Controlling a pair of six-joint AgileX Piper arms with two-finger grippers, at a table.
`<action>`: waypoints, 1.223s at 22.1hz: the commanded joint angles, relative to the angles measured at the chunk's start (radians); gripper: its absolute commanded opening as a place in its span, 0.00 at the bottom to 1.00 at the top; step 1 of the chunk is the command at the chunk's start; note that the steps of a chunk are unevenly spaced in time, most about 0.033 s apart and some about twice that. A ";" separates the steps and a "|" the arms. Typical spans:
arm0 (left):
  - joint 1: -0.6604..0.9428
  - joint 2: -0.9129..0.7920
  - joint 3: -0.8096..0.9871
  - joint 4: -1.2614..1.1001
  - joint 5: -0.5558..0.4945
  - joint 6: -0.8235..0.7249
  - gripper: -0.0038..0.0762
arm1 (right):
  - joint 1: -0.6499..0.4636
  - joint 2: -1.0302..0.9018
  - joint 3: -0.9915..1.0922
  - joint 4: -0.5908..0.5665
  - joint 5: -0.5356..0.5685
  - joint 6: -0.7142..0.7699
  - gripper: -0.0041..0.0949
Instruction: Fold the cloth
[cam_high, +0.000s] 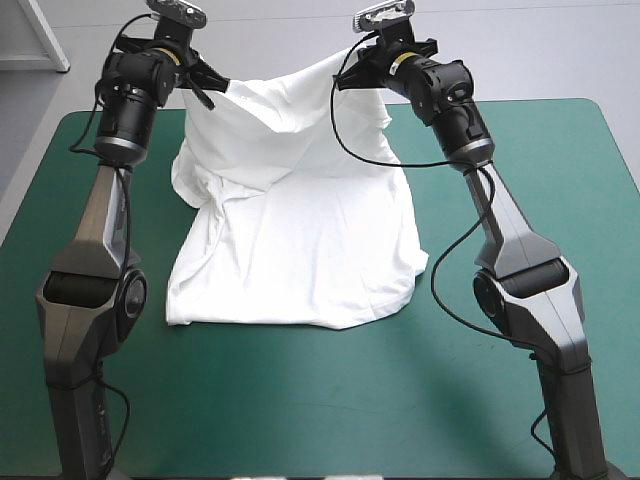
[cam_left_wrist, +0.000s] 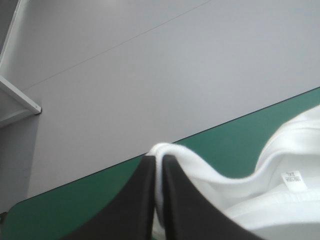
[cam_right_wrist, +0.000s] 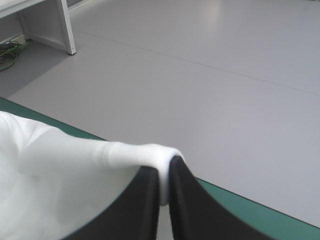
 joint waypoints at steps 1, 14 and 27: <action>0.006 -0.013 -0.003 0.008 -0.172 -0.061 0.17 | -0.017 -0.032 -0.028 0.005 -0.091 -0.010 0.29; 0.017 -0.135 -0.079 0.049 0.194 -0.168 0.76 | -0.128 -0.198 -0.085 0.001 0.355 0.095 0.75; 0.017 -0.473 -0.001 0.001 0.449 -0.227 0.76 | -0.128 -0.488 0.262 0.248 0.503 0.021 0.70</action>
